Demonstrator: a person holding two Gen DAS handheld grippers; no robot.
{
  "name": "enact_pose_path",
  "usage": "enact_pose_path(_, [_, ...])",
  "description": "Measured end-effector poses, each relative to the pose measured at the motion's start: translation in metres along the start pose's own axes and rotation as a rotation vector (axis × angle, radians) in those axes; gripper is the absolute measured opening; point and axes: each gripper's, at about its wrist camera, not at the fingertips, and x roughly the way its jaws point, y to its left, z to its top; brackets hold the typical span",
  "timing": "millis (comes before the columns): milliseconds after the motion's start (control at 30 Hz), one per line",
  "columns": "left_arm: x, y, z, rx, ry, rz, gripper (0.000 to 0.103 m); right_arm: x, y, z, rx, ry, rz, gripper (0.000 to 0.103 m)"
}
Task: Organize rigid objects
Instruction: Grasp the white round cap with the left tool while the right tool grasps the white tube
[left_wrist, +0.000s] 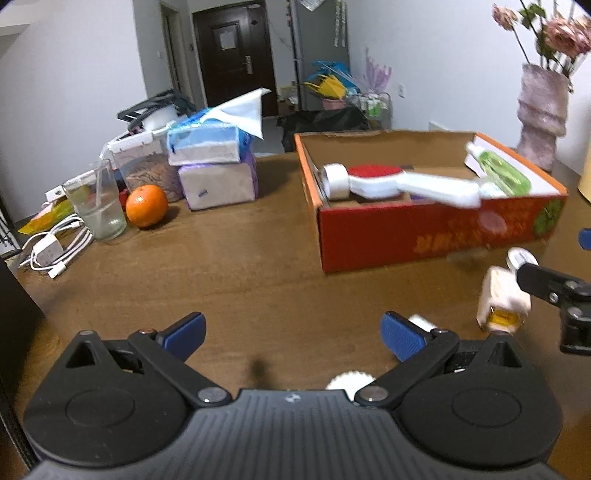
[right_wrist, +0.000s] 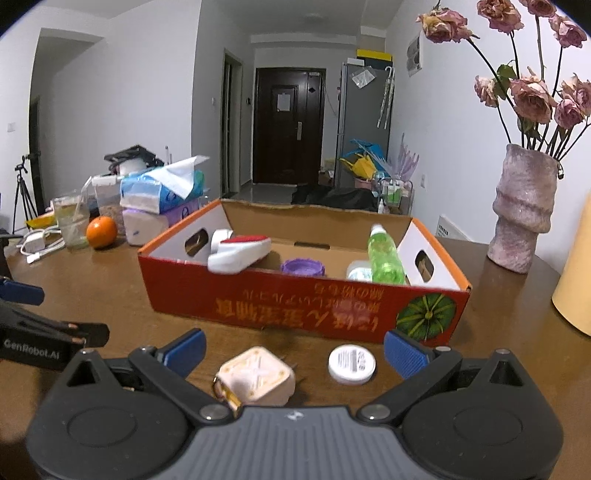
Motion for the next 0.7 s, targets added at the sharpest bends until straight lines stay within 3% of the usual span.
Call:
enact_pose_path(367, [-0.006,-0.009,-0.031,0.096,0.045,-0.096,0.093,-0.016,0.015,-0.017,0.014,0.018,-0.028,0.102])
enact_pose_path(533, [-0.003,-0.013,-0.036,0.111,0.073,-0.148,0.064,-0.019,0.026,-0.023,-0.005,0.023,-0.027,0.102])
enact_pose_path(600, [-0.004,-0.011,-0.036,0.097,0.074,-0.184,0.042,-0.020,0.029,-0.024,-0.009,0.025,-0.024,0.102])
enact_pose_path(700, [-0.005,-0.009,-0.035,0.088,0.076,-0.186,0.041,-0.022,0.034,-0.026,-0.015,0.027,-0.014,0.099])
